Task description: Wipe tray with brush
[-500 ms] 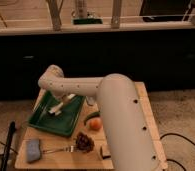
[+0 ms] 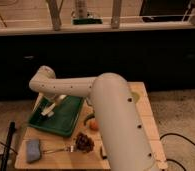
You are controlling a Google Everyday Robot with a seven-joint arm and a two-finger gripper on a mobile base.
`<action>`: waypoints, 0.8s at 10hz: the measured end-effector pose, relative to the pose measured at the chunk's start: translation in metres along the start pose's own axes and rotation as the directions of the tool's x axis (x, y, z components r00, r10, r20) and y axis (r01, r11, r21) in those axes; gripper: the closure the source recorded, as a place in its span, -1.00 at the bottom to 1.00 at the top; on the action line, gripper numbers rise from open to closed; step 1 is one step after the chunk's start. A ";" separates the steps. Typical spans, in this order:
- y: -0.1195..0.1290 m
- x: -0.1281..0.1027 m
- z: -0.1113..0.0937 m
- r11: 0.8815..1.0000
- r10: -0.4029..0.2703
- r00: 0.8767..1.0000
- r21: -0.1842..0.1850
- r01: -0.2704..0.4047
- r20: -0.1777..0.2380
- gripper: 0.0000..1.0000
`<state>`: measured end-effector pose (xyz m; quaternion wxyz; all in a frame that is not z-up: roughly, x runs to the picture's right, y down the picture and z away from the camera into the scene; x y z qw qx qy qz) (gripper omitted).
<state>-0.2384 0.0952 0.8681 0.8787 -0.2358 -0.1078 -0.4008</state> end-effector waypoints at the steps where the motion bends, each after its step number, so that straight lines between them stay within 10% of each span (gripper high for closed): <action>1: 0.008 -0.009 0.000 1.000 -0.011 1.000 -0.004 0.011 0.008 1.00; 8: 0.064 0.038 0.011 0.992 0.099 0.995 -0.076 -0.100 -0.025 1.00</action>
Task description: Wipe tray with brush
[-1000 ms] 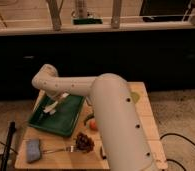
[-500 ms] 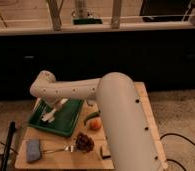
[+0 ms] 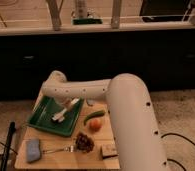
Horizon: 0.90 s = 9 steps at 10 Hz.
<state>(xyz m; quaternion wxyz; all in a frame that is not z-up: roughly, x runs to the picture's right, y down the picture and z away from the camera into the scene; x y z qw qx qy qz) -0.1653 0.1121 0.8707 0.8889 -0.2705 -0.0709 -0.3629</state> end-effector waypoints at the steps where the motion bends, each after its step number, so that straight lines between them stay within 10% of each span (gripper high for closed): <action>1: -0.007 0.007 -0.004 1.000 0.017 1.000 0.008 -0.016 -0.014 1.00; 9: -0.052 -0.050 -0.021 0.990 -0.120 0.992 0.073 0.122 -0.029 1.00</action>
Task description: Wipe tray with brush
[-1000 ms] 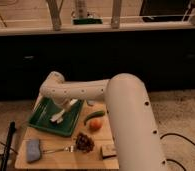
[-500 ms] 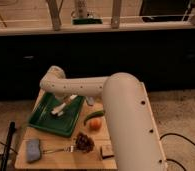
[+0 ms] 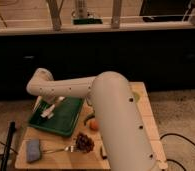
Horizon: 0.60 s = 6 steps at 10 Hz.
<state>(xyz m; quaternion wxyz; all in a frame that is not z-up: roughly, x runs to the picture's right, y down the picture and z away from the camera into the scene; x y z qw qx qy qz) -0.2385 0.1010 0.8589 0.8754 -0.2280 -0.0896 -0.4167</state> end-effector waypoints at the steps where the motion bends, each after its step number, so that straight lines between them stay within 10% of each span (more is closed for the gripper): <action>1: 0.005 -0.009 0.002 1.000 -0.015 1.000 -0.008 0.015 0.010 1.00; 6: 0.066 0.026 0.022 0.994 0.081 0.997 -0.080 -0.079 0.011 1.00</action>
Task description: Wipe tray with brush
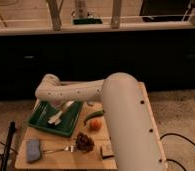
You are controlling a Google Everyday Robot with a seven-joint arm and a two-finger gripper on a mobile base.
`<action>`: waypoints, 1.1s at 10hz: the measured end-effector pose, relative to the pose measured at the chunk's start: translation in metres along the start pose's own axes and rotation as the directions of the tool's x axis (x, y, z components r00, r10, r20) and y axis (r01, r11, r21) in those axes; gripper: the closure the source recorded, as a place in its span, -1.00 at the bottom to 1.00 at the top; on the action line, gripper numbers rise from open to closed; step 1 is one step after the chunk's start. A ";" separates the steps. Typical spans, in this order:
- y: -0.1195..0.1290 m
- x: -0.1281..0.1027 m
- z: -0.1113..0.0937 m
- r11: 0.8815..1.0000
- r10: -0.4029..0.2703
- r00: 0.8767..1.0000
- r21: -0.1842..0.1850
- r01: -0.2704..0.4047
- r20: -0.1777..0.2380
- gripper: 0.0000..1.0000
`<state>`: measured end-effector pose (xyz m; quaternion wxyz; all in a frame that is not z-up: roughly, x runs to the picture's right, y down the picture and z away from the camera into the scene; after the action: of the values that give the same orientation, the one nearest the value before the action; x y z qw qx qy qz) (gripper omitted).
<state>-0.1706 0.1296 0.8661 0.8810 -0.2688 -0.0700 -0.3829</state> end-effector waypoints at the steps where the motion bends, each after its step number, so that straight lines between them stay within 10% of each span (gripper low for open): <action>1: 0.005 0.011 0.000 1.000 0.024 1.000 -0.007 -0.024 -0.009 1.00; 5: -0.002 0.034 -0.008 0.999 0.049 0.998 0.006 -0.048 -0.048 1.00; 11: -0.048 -0.032 -0.030 0.989 -0.119 0.993 0.087 0.119 -0.012 1.00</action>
<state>-0.2296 0.1074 0.8505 0.8678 -0.2237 -0.0996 -0.4323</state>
